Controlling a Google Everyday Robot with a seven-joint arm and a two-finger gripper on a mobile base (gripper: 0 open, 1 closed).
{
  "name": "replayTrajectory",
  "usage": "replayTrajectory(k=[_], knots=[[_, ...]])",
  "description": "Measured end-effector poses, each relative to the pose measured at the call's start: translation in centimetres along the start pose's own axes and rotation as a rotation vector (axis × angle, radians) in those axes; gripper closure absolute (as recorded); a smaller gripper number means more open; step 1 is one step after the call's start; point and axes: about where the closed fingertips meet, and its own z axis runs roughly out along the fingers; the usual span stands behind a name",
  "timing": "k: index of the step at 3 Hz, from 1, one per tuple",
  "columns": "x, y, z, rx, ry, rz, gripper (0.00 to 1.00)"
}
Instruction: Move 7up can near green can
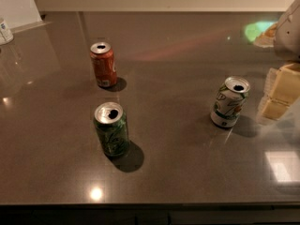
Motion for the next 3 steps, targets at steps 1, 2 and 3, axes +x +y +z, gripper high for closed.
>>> replayTrajectory(k=[1,2,3], knots=[[0.0,0.0,0.0,0.000,0.000,0.000,0.00],[0.1,-0.4,0.1,0.005,-0.020,0.016,0.00],[0.3,-1.2,1.2,0.013,-0.075,0.048,0.00]])
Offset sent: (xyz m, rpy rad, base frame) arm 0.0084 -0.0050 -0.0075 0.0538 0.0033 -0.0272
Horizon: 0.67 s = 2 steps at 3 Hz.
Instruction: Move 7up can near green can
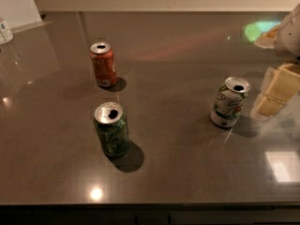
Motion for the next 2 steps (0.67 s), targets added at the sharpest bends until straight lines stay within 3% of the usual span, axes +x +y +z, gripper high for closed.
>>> replayTrajectory(k=[2], knots=[[0.4,-1.8,4.0,-0.032,-0.181,0.052,0.00]])
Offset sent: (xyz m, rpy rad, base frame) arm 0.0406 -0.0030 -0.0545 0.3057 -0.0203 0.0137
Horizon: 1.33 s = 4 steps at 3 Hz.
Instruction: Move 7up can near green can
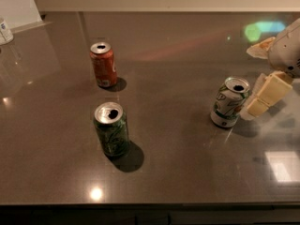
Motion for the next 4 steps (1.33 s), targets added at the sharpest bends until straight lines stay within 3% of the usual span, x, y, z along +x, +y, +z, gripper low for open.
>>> replayTrajectory(k=[2,4], knots=[[0.3,0.6,2.5,-0.062,-0.108,0.038,0.00],[-0.4,1.3,3.3,-0.098,-0.167,0.046,0.41]])
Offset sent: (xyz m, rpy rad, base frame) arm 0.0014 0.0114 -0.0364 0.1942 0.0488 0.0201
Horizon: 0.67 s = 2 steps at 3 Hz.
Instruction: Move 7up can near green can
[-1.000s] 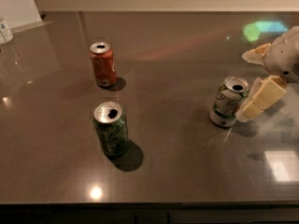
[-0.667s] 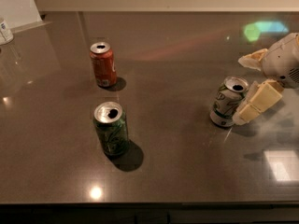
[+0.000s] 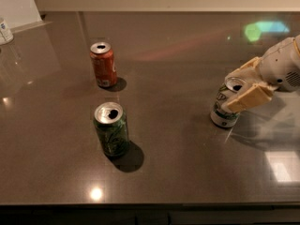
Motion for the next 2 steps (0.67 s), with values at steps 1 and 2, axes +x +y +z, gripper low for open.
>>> replayTrajectory(k=[1,2], knots=[[-0.6,0.4,0.1,-0.017,-0.023,-0.003,0.65],[-2.1,1.0,0.6,-0.044,-0.055,-0.021,0.88]])
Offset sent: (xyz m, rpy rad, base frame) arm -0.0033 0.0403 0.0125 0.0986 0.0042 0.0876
